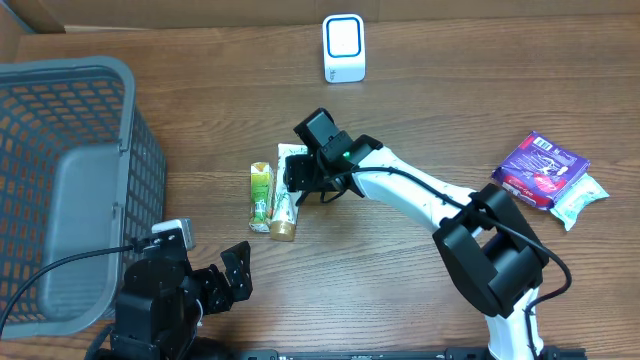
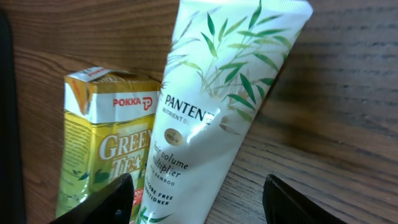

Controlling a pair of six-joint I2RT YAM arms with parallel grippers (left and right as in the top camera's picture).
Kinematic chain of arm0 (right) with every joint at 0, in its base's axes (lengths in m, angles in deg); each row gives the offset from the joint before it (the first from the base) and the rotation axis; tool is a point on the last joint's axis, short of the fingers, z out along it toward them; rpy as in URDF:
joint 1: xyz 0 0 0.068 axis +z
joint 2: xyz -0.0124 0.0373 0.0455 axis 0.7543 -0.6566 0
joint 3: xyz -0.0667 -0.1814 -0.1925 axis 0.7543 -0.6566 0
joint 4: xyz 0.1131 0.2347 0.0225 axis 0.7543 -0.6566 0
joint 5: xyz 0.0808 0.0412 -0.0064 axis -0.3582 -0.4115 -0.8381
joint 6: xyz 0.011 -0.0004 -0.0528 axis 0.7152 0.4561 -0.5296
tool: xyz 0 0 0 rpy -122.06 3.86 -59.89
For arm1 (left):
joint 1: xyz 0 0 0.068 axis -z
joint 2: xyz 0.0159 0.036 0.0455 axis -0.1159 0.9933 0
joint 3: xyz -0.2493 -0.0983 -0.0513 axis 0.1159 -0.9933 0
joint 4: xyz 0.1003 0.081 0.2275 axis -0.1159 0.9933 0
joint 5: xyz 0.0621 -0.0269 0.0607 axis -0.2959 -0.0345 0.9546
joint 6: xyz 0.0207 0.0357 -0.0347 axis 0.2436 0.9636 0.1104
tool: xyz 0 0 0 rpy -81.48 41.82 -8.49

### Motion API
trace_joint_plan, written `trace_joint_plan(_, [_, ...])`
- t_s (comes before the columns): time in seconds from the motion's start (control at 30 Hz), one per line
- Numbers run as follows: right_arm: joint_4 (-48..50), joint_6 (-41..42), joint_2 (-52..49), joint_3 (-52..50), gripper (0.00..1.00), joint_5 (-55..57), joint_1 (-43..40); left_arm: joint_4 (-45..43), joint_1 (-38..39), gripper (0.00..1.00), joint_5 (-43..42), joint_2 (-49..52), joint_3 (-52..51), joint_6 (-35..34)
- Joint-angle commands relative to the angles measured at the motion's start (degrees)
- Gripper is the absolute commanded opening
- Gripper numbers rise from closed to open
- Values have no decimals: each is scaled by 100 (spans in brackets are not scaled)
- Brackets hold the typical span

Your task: Scan the item barcode

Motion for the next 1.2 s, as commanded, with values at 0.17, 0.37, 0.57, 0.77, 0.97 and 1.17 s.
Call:
trace_joint_plan(0.17, [-164,282,-17,-24,57,48,334,-4,2,99,74,-33,-17,9])
trace_joint_plan(0.37, [-433,417,-17,-24,48,391,433,-4,2,100,74,-33,-17,9])
trace_joint_plan(0.57, [-918,498,-17,-24,40,577,306,-4,2,100,74,-33,-17,9])
trace_joint_plan(0.77, [-1644,52,-17,-24,35,575,-278,-4,2,100,74,-33,-17,11])
trace_joint_plan(0.97, [-2076,-573,-17,-22,31,544,-968,-4,2,100,74,-33,-17,9])
trace_joint_plan(1.17, [-2286,-1593,-17,-22,15,-916,-1486,-4,2,99,74,-33,-17,11])
